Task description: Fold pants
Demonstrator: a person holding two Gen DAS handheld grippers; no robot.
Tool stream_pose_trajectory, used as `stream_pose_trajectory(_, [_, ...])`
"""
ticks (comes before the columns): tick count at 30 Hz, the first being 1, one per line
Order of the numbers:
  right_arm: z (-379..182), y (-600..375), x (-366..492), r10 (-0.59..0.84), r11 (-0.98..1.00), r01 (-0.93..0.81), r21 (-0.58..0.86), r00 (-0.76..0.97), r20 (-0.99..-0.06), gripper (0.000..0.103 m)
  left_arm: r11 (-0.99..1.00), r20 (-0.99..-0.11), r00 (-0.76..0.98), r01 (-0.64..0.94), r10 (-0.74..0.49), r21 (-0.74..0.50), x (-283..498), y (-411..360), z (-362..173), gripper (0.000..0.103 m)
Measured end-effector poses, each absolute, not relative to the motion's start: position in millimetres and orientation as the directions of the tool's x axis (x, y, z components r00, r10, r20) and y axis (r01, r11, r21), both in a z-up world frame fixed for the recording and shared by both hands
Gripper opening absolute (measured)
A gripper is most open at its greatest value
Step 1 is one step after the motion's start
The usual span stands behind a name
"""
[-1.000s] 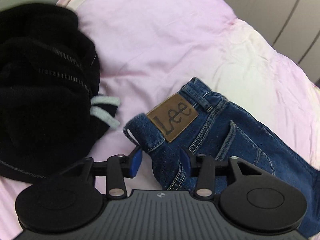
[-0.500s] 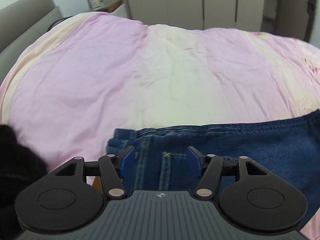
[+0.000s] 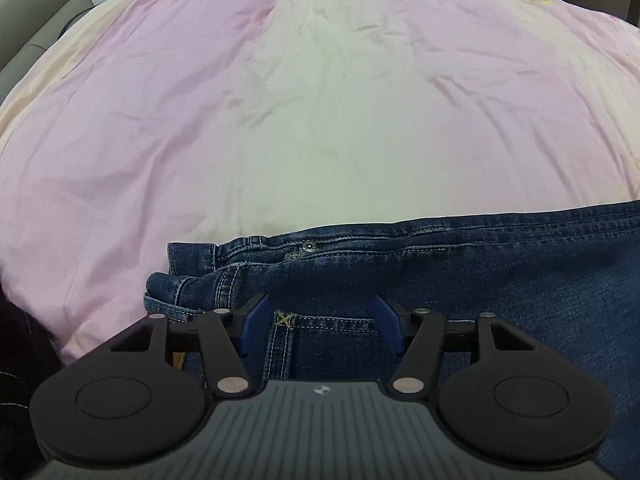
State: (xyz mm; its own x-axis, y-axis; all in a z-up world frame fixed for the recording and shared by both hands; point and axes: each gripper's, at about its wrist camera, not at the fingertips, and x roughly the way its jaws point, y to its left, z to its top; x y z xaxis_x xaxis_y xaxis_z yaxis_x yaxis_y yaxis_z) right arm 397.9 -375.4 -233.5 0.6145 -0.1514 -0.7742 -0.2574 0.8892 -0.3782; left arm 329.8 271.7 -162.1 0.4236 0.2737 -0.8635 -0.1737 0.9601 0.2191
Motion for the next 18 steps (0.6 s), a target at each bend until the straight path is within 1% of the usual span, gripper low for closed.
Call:
stream_pose_trajectory(1, [-230,-380,398,-0.133,0.900,-0.255,-0.355,0.614,-0.778,0.010,0.959,-0.863,0.424,-0.175,0.276,0.221,329,271,-162,0.070])
stream_pose_trajectory(2, [-224,-385,398,-0.118,0.910,-0.246,-0.334,0.619,-0.776,0.005,0.959,-0.861,0.425,-0.174,0.280,0.226,329,271,-162,0.069])
stream_pose_trajectory(3, [-214,-389,399,-0.106,0.917,-0.240,-0.320,0.625,-0.773,0.003,0.958,-0.859,0.426,-0.169,0.284,0.233,330,269,-162,0.069])
stream_pose_trajectory(6, [-176,-405,409,-0.096,0.925,-0.216,-0.312,0.664,-0.742,0.003,0.956,-0.865,0.409,-0.170,0.291,0.241,333,267,-167,0.069])
stream_pose_trajectory(11, [-129,-440,478,-0.174,0.921,-0.128,-0.367,0.708,-0.685,0.003,0.947,-0.862,0.398,-0.193,0.314,0.256,341,264,-175,0.070])
stream_pose_trajectory(14, [-127,-461,529,-0.225,0.921,-0.076,-0.382,0.698,-0.680,0.002,0.947,-0.867,0.384,-0.181,0.316,0.265,346,264,-176,0.070])
stream_pose_trajectory(16, [-135,-469,557,-0.249,0.917,-0.060,-0.394,0.686,-0.684,0.002,0.946,-0.873,0.369,-0.173,0.319,0.272,350,264,-177,0.070])
stream_pose_trajectory(18, [-148,-476,583,-0.252,0.923,-0.054,-0.380,0.661,-0.707,0.002,0.946,-0.877,0.357,-0.172,0.321,0.276,352,263,-176,0.070])
